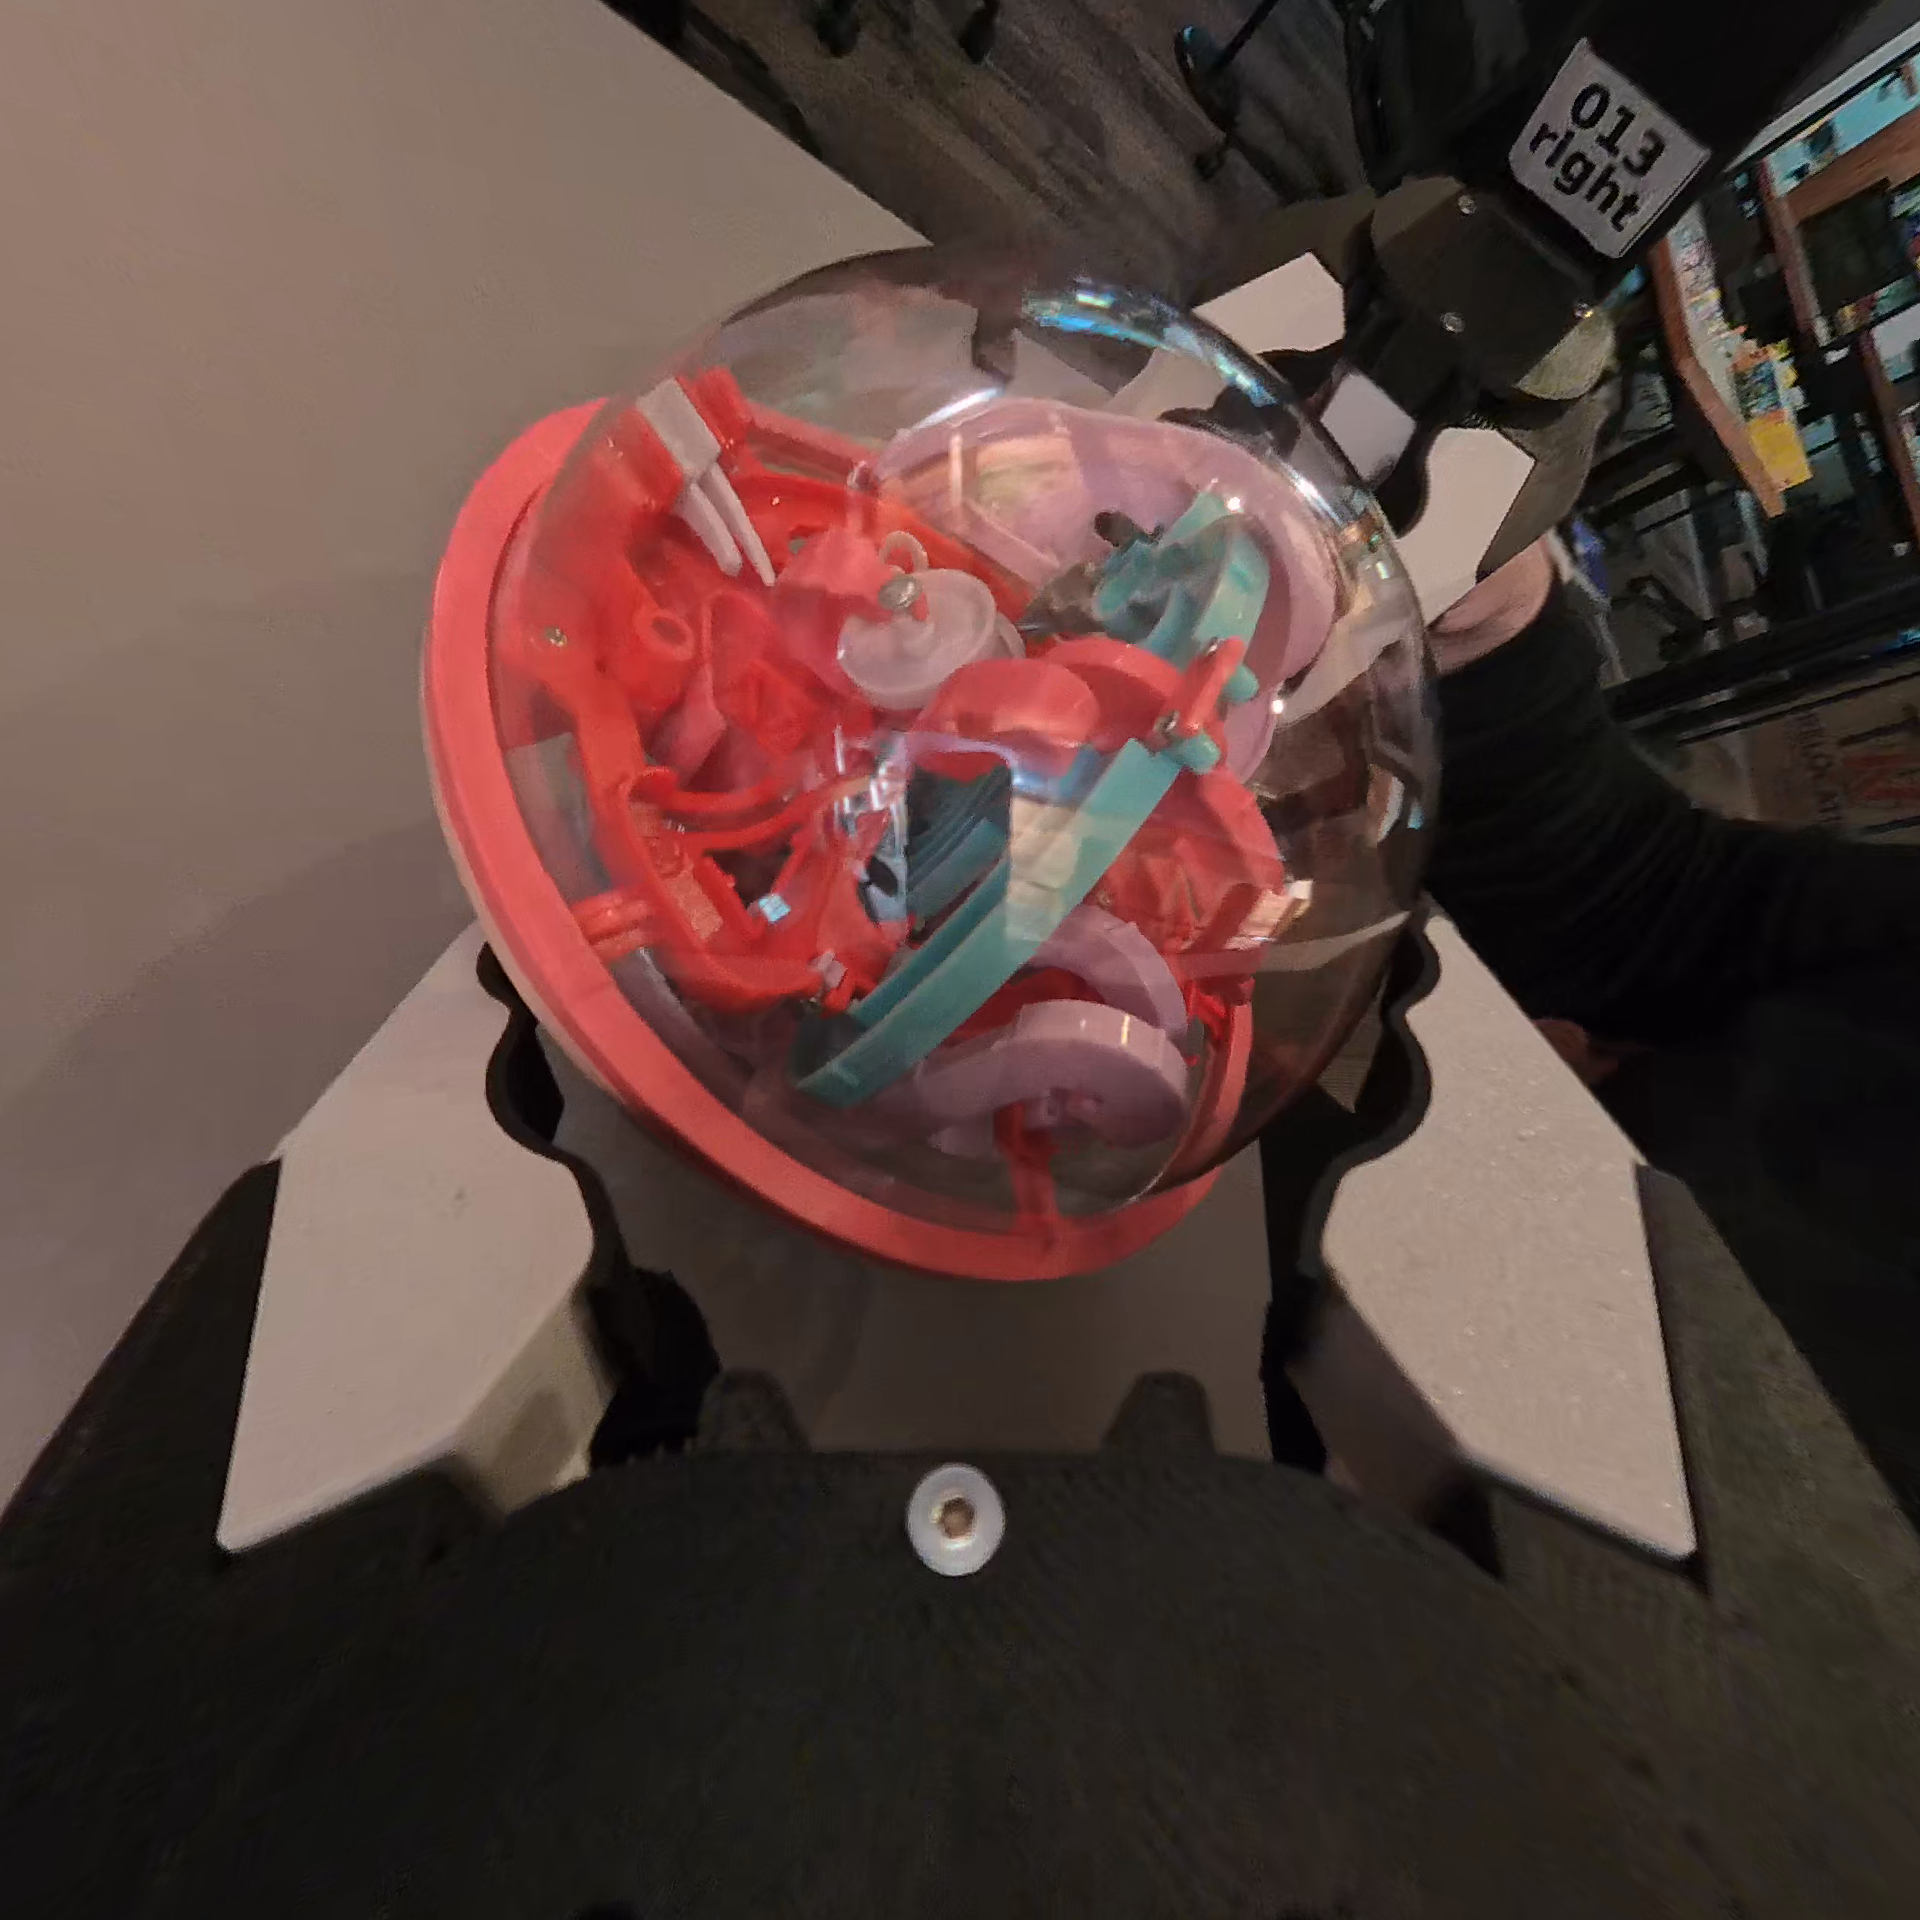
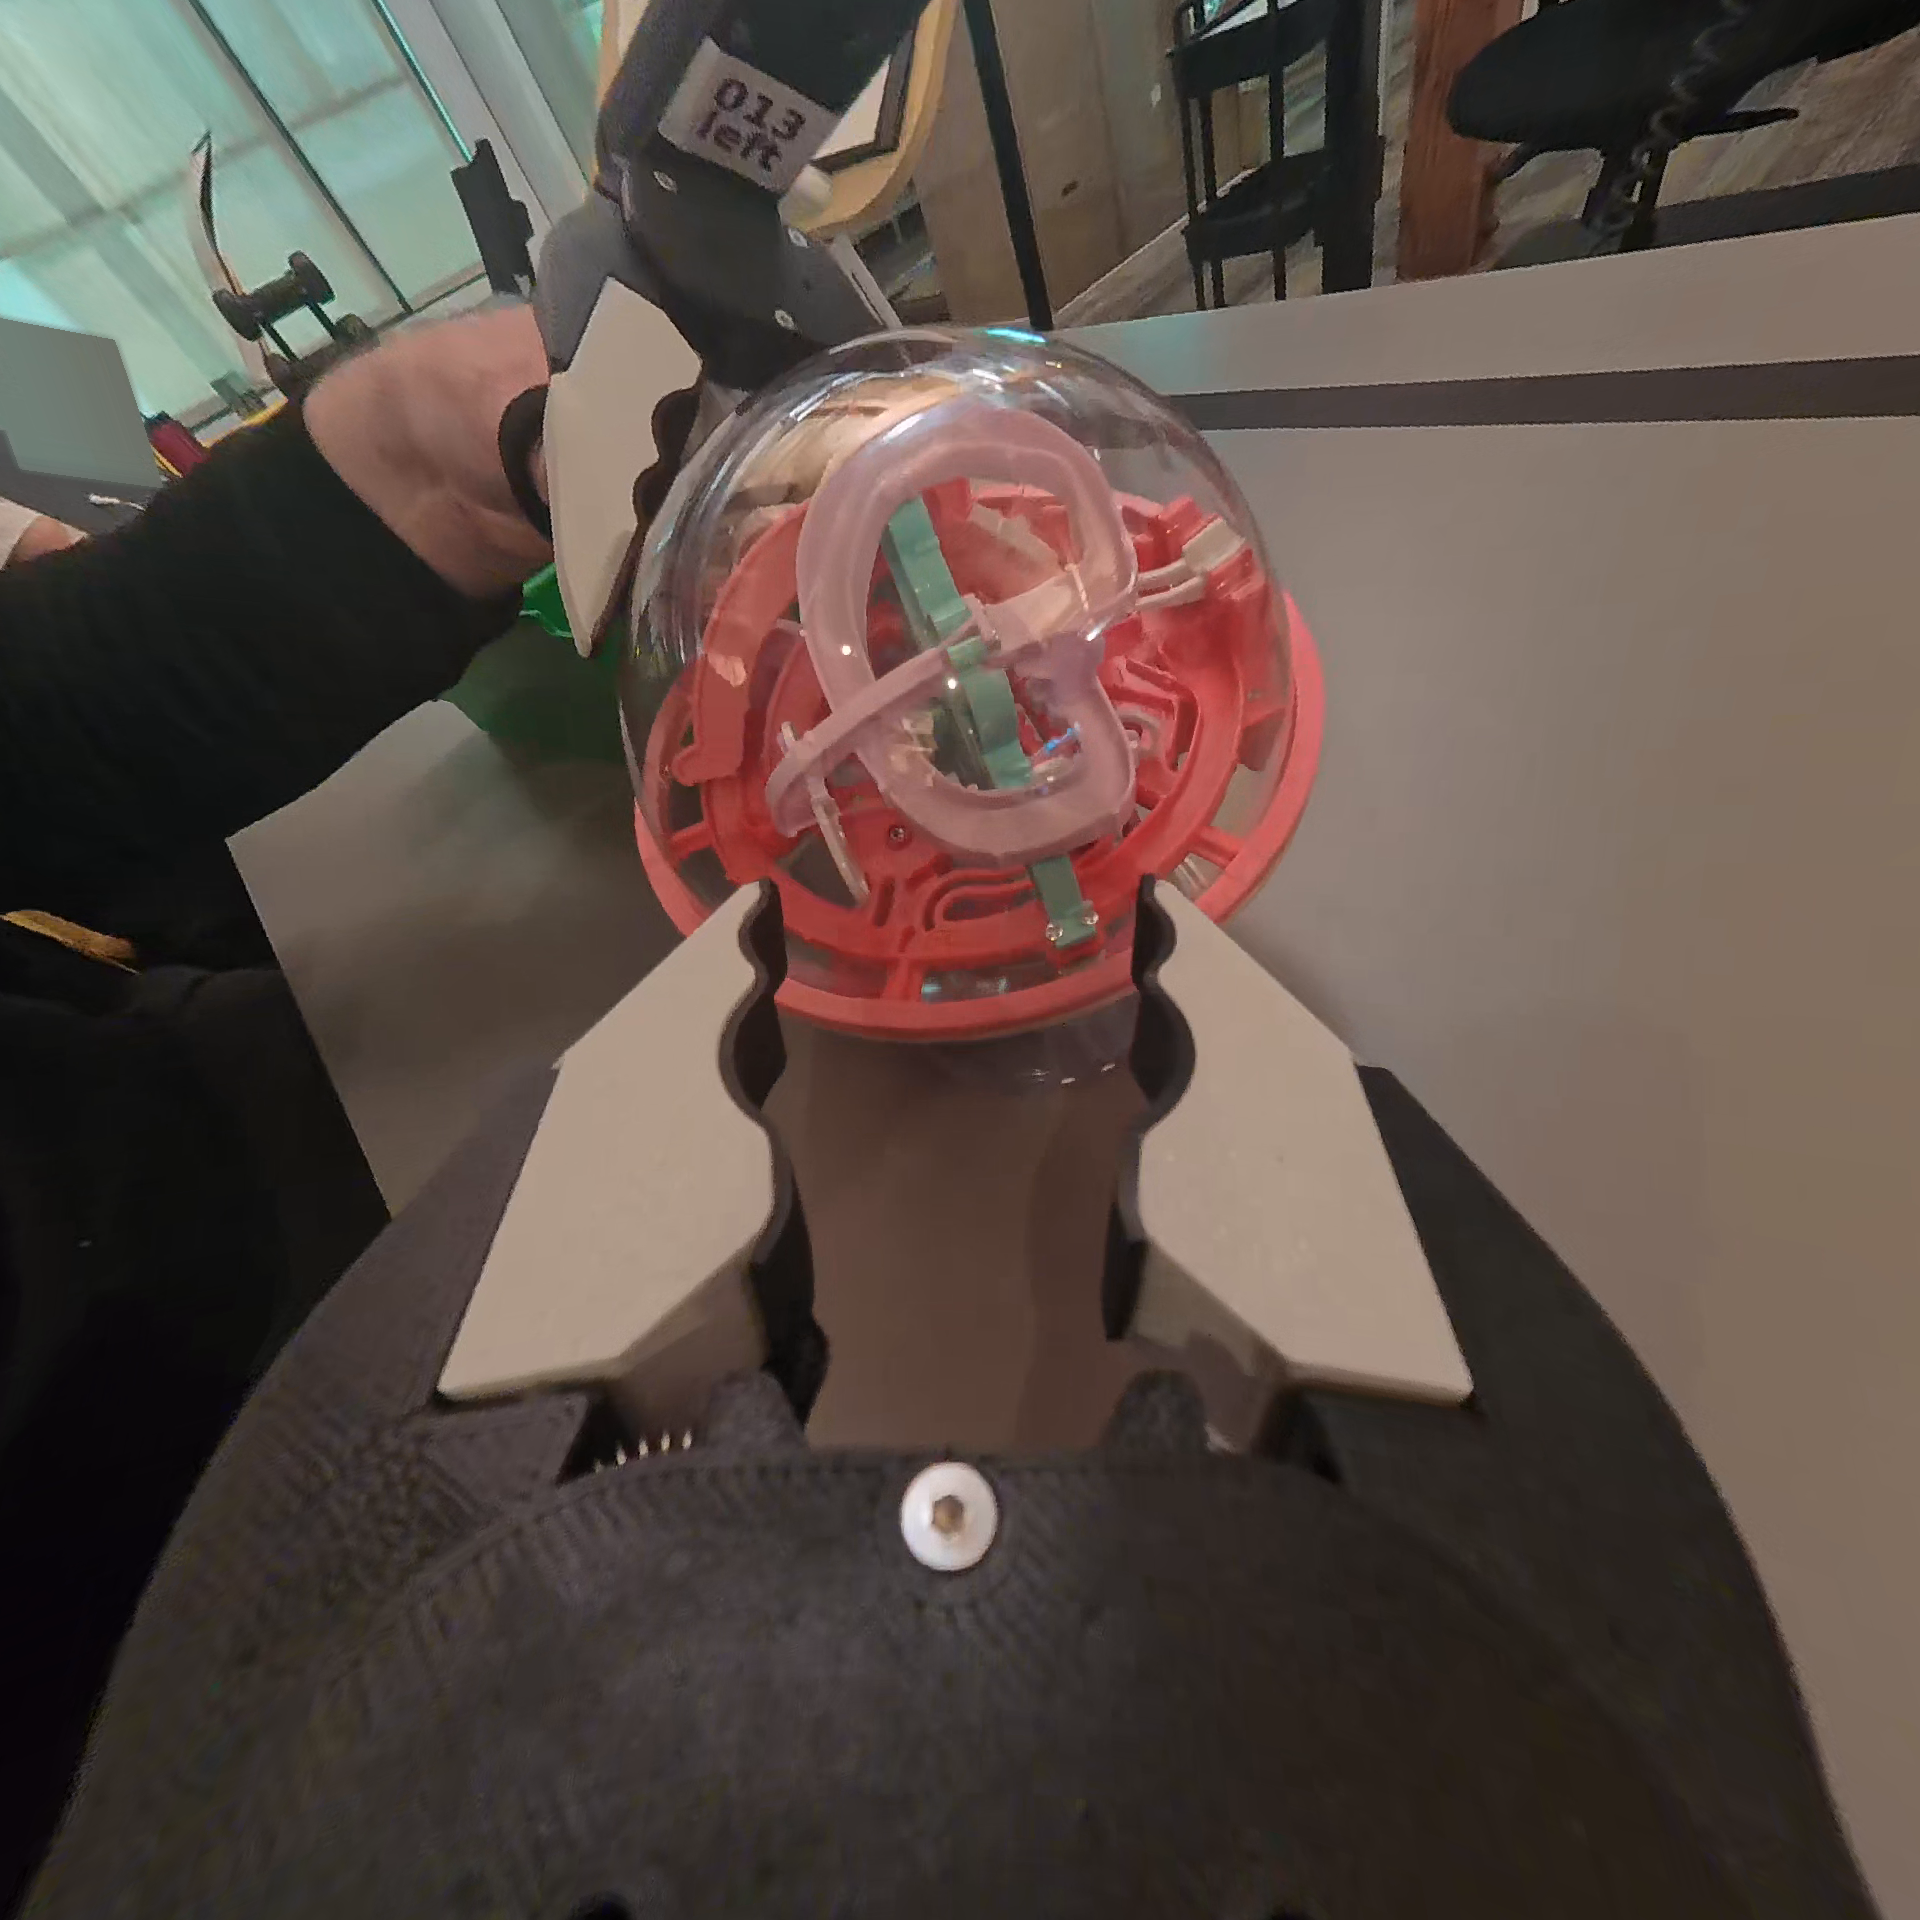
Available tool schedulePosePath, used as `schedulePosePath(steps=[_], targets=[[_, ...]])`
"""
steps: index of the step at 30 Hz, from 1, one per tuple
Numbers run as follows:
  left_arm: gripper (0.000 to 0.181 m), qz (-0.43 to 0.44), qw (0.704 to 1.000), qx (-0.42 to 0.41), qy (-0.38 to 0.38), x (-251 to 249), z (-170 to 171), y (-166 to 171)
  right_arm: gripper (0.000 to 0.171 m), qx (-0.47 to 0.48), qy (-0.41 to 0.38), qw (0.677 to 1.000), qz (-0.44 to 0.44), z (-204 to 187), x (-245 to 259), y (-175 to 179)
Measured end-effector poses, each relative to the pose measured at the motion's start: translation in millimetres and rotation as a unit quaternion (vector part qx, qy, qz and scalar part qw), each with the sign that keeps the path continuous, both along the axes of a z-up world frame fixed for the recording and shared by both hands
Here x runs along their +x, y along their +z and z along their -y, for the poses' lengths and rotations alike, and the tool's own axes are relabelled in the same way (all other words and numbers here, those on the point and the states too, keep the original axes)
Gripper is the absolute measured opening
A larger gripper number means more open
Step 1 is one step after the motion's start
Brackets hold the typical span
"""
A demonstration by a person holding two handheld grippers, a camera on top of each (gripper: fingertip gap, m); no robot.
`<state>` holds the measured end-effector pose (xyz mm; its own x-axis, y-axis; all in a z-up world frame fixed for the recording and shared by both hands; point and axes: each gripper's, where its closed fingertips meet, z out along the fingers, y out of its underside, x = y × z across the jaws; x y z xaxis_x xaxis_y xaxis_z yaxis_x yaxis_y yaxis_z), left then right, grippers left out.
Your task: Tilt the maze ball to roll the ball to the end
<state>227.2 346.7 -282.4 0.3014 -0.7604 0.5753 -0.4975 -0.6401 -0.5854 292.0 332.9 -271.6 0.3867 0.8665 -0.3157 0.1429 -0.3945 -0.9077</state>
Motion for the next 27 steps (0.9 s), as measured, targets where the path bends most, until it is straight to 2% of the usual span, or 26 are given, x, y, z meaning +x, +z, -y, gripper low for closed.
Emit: schedulePosePath(steps=[19, 27], targets=[[0.153, -0.006, 1.0, 0.023, 0.001, 2.5, -1.7, 1.4, 0.064, 0.013, -0.007, 1.0, -0.009, 3.1, 0.9, -5.1], [0.153, -0.01, 0.997, 0.07, -0.002, 2.9, -2.3, 1.9, 0.064, 0.026, -0.01, 1.0, -0.004, 4.8, 0.2, -8.9]])
